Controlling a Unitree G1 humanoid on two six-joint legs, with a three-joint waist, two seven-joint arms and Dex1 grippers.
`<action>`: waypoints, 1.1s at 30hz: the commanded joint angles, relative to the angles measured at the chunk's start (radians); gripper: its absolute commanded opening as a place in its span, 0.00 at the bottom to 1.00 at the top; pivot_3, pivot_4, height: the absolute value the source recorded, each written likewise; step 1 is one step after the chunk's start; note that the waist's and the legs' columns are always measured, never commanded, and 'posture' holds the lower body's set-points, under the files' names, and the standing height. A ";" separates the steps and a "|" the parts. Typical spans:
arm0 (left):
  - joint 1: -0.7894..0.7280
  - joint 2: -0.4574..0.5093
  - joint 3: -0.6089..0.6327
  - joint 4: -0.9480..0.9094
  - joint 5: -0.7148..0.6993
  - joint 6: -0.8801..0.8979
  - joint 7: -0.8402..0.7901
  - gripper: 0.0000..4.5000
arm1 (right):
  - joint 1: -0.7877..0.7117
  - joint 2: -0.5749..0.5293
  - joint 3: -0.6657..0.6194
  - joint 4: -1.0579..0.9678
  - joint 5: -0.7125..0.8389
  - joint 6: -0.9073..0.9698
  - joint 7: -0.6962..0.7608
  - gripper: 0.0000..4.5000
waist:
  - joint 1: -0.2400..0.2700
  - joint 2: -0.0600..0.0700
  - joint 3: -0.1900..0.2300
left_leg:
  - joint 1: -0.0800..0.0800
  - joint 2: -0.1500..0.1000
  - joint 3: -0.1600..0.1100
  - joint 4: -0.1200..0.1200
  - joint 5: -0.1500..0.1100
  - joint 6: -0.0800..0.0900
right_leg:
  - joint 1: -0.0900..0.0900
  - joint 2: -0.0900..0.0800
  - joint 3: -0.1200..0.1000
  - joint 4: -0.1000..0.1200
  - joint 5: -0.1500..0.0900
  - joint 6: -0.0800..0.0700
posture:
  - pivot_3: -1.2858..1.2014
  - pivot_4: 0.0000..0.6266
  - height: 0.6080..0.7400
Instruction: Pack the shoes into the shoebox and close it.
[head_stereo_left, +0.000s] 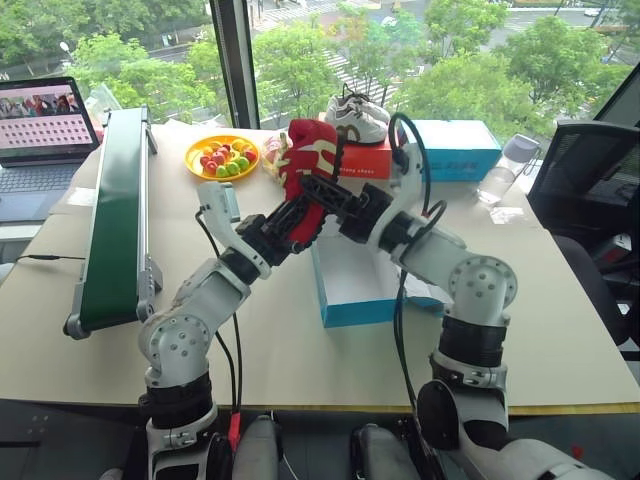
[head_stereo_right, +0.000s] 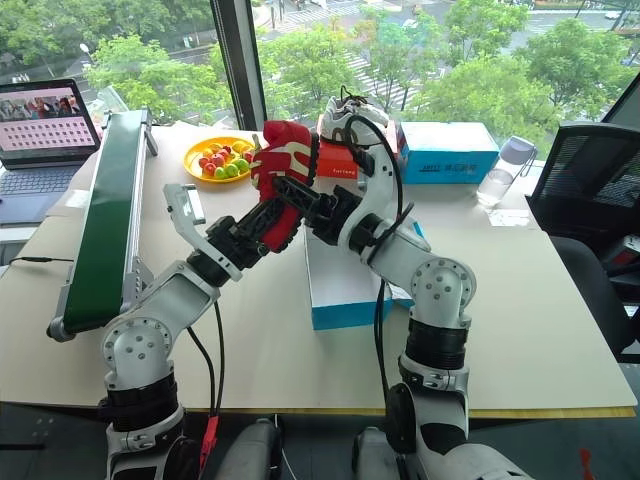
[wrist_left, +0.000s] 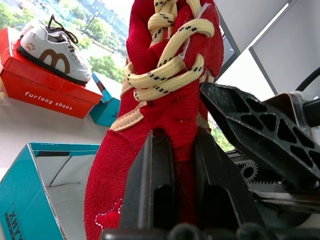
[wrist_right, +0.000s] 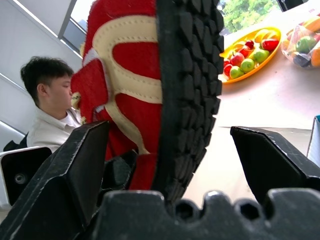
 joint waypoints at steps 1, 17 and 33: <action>-0.026 0.004 -0.050 -0.039 -0.006 -0.021 -0.016 0.01 | -0.015 0.000 -0.015 -0.017 0.012 -0.044 -0.021 0.89 | 0.000 0.000 0.000 | 0.000 0.000 0.000 0.000 0.000 0.000 | 0.000 0.000 0.000 0.000 0.000 0.000 | 0.52 0.24 1.00; 0.023 0.067 -0.130 -0.032 0.107 -0.082 -0.050 0.36 | -0.021 -0.005 -0.024 -0.017 0.042 -0.055 -0.061 0.17 | -0.005 0.000 0.000 | 0.000 0.000 0.000 -0.001 0.000 0.000 | 0.000 0.000 0.000 -0.002 0.000 0.000 | 0.52 0.24 1.00; 0.148 0.287 -0.218 -0.039 0.328 -0.189 -0.229 0.51 | -0.043 -0.243 0.086 0.233 -0.243 -0.080 -0.022 0.17 | -0.013 0.003 0.002 | -0.006 0.000 0.002 -0.003 0.000 0.000 | -0.008 0.001 0.003 -0.001 0.000 0.000 | 0.52 0.24 1.00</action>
